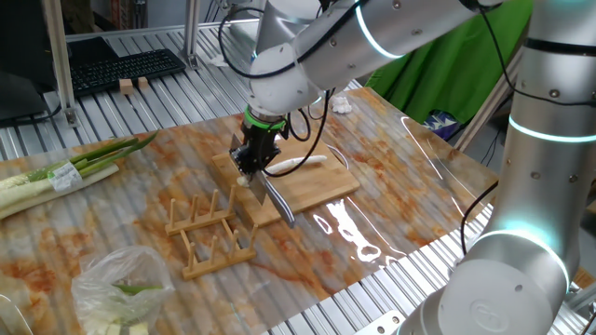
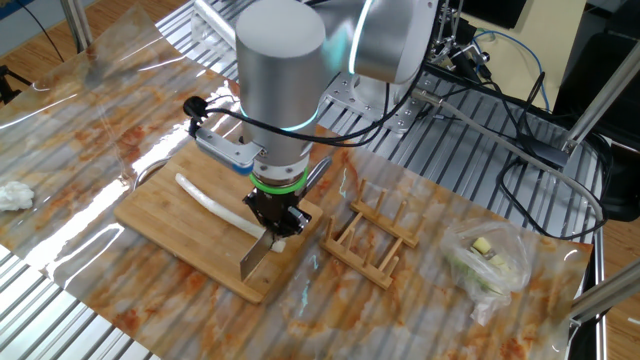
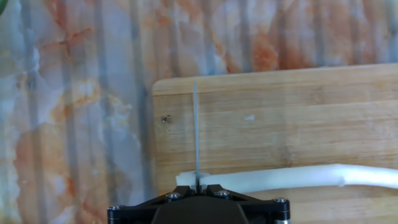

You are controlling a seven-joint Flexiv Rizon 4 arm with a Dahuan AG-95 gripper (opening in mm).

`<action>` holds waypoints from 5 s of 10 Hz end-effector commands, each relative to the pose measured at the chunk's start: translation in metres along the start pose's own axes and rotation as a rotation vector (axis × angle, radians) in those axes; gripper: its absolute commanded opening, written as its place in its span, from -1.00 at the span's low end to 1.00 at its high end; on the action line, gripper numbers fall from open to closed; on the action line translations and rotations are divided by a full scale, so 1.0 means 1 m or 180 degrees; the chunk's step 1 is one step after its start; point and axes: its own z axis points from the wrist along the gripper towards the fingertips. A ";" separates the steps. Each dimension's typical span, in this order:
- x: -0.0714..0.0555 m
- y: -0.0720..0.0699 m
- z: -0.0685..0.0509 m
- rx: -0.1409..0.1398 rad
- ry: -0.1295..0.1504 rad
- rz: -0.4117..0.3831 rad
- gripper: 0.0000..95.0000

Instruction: Chop the scallions

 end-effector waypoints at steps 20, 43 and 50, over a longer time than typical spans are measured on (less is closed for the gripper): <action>0.012 -0.014 -0.045 0.0031 0.0097 -0.0067 -1.00; 0.008 -0.023 -0.021 0.0028 0.0106 -0.0123 -1.00; 0.015 -0.033 -0.038 0.0055 0.0078 -0.0160 -1.00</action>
